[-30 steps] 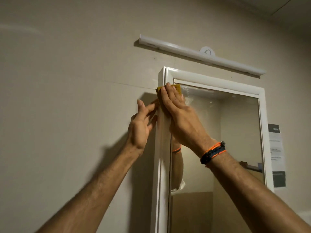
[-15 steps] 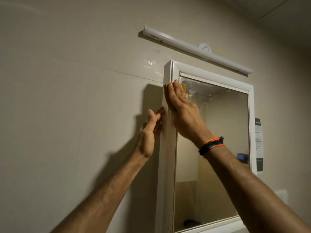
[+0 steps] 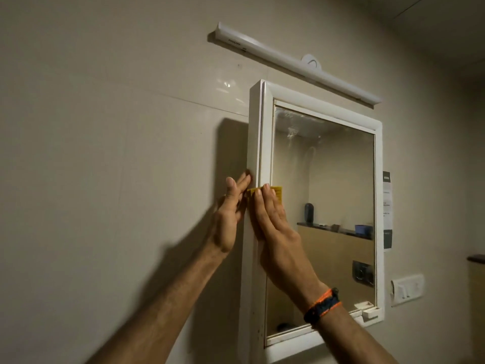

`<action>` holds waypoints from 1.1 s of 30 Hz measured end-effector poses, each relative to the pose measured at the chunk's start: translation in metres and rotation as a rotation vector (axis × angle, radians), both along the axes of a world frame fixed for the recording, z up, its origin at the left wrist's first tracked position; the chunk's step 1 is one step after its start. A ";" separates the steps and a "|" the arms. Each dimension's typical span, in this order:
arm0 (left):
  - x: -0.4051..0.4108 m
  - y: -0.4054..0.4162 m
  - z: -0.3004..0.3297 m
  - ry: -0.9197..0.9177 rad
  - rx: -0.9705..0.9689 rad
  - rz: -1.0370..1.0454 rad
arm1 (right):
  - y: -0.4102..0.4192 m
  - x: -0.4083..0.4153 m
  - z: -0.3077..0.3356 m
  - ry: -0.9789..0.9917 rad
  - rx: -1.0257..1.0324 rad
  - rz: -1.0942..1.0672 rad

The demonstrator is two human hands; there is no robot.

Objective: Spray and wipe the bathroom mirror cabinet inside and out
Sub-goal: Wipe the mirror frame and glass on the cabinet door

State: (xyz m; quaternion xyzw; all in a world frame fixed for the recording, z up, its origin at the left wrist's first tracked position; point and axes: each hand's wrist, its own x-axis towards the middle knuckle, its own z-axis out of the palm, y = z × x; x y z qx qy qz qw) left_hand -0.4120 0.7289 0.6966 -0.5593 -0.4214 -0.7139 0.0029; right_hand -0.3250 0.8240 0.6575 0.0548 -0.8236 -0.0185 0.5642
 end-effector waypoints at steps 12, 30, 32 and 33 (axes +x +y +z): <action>0.002 -0.001 -0.027 -0.053 -0.007 -0.063 | -0.007 -0.001 0.054 0.005 -0.040 -0.020; 0.000 -0.009 -0.093 -0.138 -0.159 -0.021 | -0.008 0.002 -0.103 -0.009 -0.103 -0.018; 0.000 -0.010 -0.097 -0.146 -0.147 -0.039 | -0.006 0.004 -0.084 -0.031 -0.098 -0.010; 0.000 -0.009 -0.099 -0.144 -0.137 -0.045 | -0.004 0.004 -0.072 -0.040 -0.094 -0.012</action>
